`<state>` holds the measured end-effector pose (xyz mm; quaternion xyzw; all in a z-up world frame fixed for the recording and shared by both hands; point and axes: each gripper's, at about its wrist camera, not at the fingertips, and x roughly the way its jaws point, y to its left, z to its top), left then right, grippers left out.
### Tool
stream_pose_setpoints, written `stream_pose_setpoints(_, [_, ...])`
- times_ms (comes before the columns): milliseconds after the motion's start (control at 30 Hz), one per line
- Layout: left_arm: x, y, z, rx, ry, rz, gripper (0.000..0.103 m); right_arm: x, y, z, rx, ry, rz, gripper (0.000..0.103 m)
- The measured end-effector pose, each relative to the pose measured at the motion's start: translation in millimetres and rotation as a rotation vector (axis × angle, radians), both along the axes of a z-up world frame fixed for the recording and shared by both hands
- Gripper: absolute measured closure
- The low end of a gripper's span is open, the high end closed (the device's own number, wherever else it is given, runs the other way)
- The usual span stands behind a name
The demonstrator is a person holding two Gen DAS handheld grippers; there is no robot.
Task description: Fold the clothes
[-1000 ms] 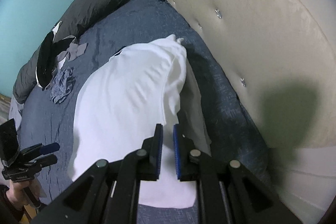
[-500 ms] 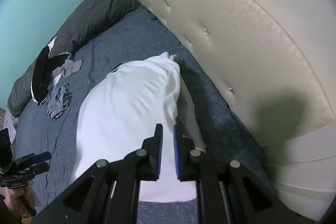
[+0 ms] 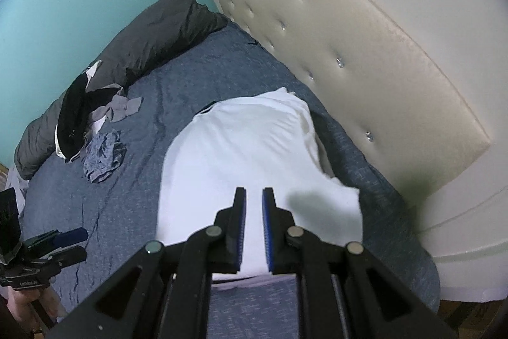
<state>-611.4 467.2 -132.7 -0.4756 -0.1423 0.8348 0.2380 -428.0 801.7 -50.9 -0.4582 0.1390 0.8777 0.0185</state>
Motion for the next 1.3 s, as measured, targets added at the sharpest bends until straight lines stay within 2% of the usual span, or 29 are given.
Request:
stream_pose_setpoints(500, [36, -27, 15, -0.006, 0.059, -0.016, 0.045, 42, -68, 20, 0.043, 0.060, -0.017, 0.094])
stream_pose_setpoints(1300, [88, -76, 12, 0.002, 0.155, -0.027, 0.041, 107, -162, 29, 0.098, 0.149, -0.065, 0.094])
